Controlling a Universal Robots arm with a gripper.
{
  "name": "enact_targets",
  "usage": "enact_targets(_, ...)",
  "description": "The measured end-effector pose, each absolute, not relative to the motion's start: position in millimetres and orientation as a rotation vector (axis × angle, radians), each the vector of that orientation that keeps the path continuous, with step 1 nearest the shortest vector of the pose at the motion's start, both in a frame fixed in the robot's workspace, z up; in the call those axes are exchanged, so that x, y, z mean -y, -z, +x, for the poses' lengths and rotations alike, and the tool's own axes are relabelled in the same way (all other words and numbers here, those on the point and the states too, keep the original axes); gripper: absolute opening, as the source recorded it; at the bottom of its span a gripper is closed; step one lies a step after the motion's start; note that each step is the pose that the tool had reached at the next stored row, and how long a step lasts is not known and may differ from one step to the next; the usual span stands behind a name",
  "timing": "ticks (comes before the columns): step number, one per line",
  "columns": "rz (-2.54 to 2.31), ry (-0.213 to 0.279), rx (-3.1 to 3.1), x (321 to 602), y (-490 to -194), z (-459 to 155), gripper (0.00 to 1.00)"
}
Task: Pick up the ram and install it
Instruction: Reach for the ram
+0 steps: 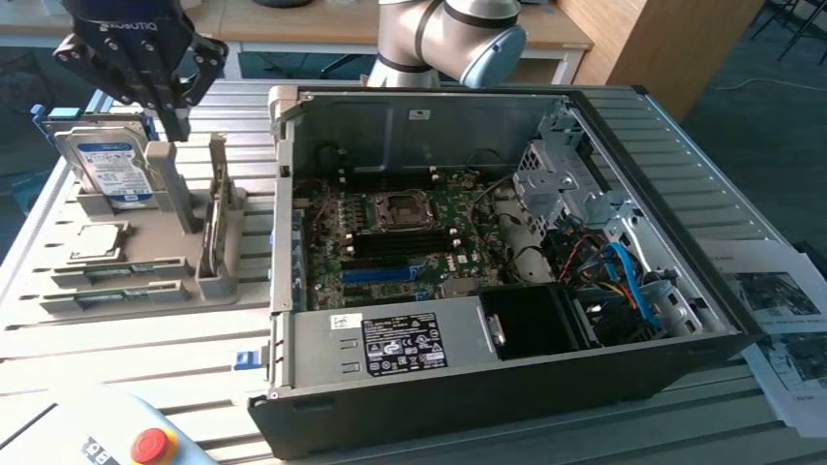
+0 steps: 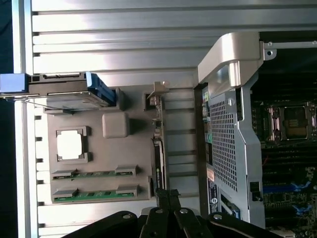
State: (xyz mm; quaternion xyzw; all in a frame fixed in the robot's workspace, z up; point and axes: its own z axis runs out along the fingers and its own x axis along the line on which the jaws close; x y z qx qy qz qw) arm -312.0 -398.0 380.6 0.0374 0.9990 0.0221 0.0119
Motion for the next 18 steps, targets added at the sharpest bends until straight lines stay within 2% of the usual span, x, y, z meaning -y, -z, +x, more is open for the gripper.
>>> enact_targets(18,0.117,-0.069,-3.115,397.1,-376.7,-362.3,0.10)
